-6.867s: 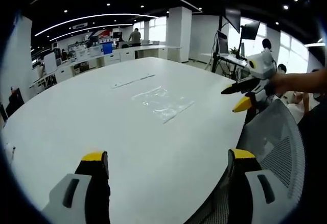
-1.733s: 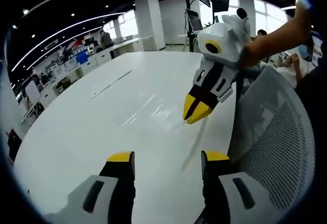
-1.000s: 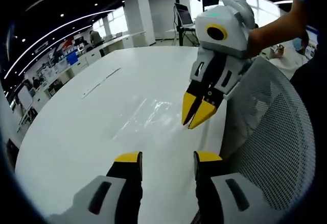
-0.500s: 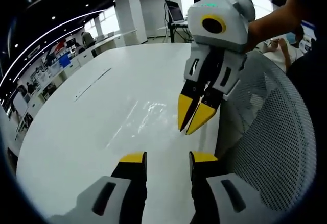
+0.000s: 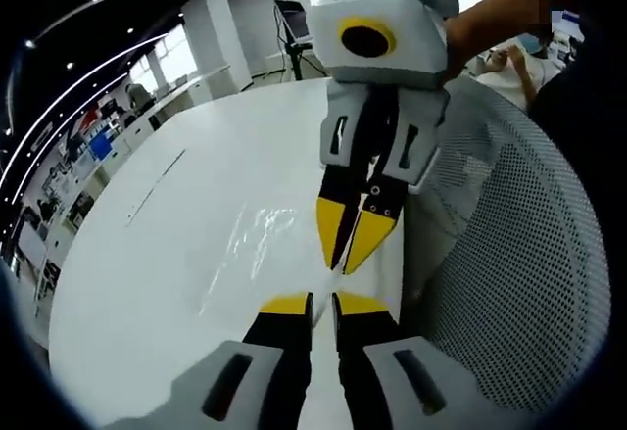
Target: Open the resealable bag by pulling the two sides of the seal apart until the entire bag opening is separated and visibly accessible.
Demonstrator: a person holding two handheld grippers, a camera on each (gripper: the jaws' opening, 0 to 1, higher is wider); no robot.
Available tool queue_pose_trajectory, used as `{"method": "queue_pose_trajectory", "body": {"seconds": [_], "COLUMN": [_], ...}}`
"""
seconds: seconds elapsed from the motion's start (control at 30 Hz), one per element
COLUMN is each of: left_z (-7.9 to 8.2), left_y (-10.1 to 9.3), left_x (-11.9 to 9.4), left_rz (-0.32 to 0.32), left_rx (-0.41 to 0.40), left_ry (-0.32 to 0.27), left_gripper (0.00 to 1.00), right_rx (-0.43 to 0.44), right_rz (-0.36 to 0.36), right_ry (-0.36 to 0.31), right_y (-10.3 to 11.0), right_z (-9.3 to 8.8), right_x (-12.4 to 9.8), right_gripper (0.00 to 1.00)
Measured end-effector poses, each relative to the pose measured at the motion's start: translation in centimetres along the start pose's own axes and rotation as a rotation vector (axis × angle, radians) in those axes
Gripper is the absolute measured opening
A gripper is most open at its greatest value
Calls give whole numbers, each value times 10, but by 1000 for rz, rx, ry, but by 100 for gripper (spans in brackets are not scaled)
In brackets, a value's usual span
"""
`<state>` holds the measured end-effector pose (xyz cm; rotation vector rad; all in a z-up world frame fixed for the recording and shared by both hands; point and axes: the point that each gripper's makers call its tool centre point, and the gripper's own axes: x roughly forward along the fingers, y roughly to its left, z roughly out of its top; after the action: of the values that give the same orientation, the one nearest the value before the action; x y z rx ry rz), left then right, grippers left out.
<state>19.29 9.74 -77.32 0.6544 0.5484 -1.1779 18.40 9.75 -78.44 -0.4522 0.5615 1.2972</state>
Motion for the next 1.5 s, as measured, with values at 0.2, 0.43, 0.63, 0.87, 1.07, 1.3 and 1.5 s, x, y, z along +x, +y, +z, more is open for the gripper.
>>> {"method": "queue_pose_trajectory", "body": {"seconds": [0.2, 0.43, 0.63, 0.87, 1.07, 1.3, 1.5], "left_z": [-3, -10, -10, -7, -7, -11, -10], "left_y": [-4, -3, -3, -7, -11, -13, -11], "left_x": [2, 2, 3, 4, 6, 8, 9], "left_rz": [-36, -37, -38, -61, -69, -74, -61], "left_rx": [61, 106, 110, 150, 193, 230, 253], "left_ry": [22, 60, 57, 39, 53, 81, 86], "left_gripper": [1, 1, 0, 0, 0, 0, 0], "right_rx": [-15, -18, -28, -61, -219, -363, -420], "right_rz": [9, 17, 12, 4, -18, -14, -40], "right_ry": [6, 1, 7, 22, 82, 135, 157], "right_y": [1, 3, 2, 4, 6, 10, 8], "right_z": [1, 4, 5, 6, 6, 1, 1], "right_x": [1, 2, 3, 6, 11, 15, 14], "right_gripper": [0, 0, 0, 4, 3, 0, 0]}}
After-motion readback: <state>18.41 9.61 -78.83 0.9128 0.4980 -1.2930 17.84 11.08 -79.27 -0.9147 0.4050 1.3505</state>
